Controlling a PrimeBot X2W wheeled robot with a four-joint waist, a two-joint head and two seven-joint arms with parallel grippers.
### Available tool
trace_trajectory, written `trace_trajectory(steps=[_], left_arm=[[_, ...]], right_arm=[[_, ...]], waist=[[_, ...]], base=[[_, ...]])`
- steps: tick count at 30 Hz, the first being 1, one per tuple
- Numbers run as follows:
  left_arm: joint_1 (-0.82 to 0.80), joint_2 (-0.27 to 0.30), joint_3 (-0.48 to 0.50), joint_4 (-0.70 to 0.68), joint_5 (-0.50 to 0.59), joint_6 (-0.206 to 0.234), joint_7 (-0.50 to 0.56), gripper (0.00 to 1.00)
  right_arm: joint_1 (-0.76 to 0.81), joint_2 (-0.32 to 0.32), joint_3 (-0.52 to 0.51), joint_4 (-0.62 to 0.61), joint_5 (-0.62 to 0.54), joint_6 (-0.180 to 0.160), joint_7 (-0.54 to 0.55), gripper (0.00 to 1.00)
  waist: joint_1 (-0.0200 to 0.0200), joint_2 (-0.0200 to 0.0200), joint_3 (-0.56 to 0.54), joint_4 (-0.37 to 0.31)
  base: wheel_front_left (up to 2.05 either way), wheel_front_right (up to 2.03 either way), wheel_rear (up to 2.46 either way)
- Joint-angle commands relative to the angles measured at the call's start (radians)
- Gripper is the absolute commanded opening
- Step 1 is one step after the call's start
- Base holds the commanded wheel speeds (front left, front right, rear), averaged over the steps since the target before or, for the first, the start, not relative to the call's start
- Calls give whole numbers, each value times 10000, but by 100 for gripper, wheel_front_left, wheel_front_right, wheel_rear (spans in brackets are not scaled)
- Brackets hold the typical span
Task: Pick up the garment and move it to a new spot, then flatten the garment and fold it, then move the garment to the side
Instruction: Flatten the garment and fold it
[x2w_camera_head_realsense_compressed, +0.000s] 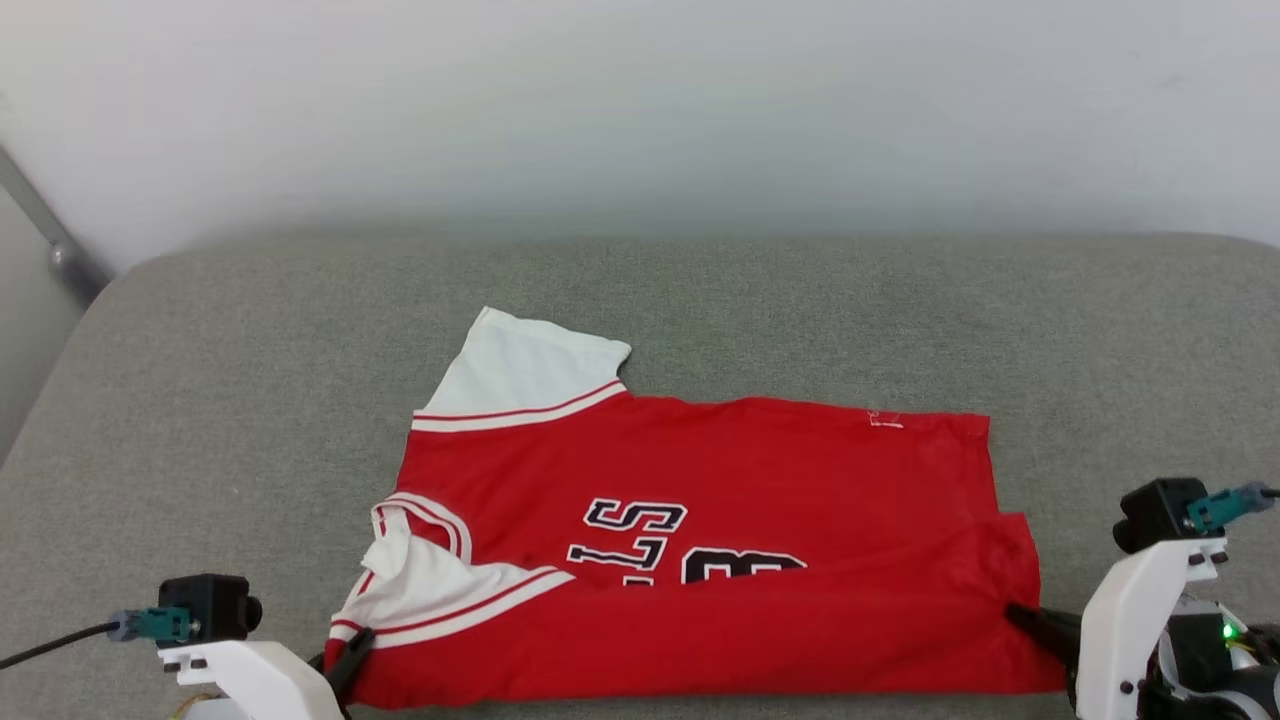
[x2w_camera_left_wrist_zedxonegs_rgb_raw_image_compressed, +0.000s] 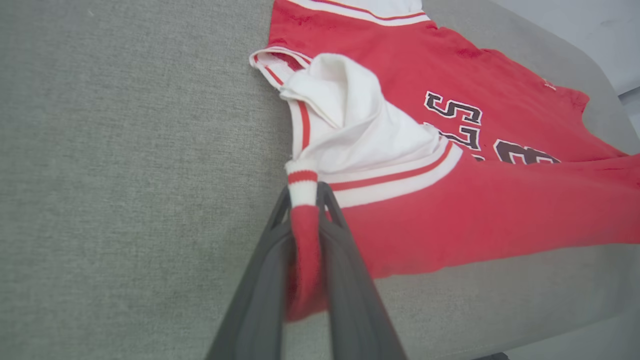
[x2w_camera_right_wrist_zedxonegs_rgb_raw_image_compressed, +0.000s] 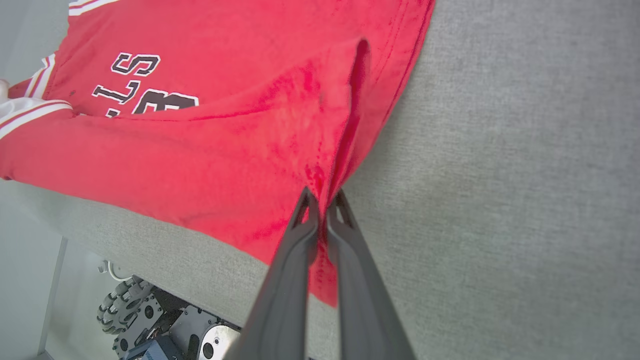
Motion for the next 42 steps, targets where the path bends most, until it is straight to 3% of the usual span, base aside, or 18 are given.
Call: trace_trajectory(steps=[1,3,4,6,7,8,10,15,19,25,29,35,42], left_arm=[[63,-35,38,27,-19,52,-14,0],[242,-140,-60,170,-170,16,87,0],[283,-211,-108,257,-236,-23,112,0],[249,-452,-76,514,-383,-51,-34,5],[198,-548,-157,660,-417,-138,-8,43],[97,-592,-190,795,-385,-195,-37,100],[-135,-716,-157,1079,-329,-322,-249,100],[-912,-727,230,1463,297,-201,-1360,100],[-1709,-679,498,1283,766,-32,-1981,100],[-3306,-491,813,1258,1398,75,-2540,100],[-4541,-212,1100,1600,1496,-120,-2558,100],[-6253,304,1087,2062,1187,-759,-1527,100],[-7946,1474,763,2724,215,-1883,1497,100]], right_arm=[[111,27,-42,-46,-44,-3,34,0],[431,204,-179,34,-76,-2,105,0],[554,284,-222,90,-93,-2,102,21],[707,410,-275,174,-126,-2,-101,100],[786,491,-251,249,-132,-2,-221,100],[861,533,-181,294,-173,-2,-363,100],[812,567,-71,218,-288,-2,-961,100],[415,447,119,-271,-1485,-2,-3807,100],[92,803,-95,-503,-2270,-2,-5443,100],[-578,1390,-270,-996,-3071,-3,-7131,100],[-1099,1753,-292,-1412,-3417,-3,-7842,100],[-1598,2146,-233,-1807,-3592,-2,-8283,100],[-1790,2435,-176,-1688,-3496,-2,-8425,100]], waist=[[1,0,-53,-7],[1,0,-46,-38],[1,0,-29,-55],[1,0,38,-92],[1,0,77,-101],[1,0,123,-114],[1,0,226,-176],[1,0,451,-506],[1,0,870,-783],[1,0,2073,-1306],[1,0,3034,-1677],[1,0,4233,-2173],[1,0,4997,-2585]], base=[[0,0,0],[0,0,0],[0,0,0],[0,0,0],[0,0,0],[0,0,0],[0,0,0],[0,0,0],[0,0,0],[0,0,0],[0,0,0],[0,0,0],[0,0,0]])
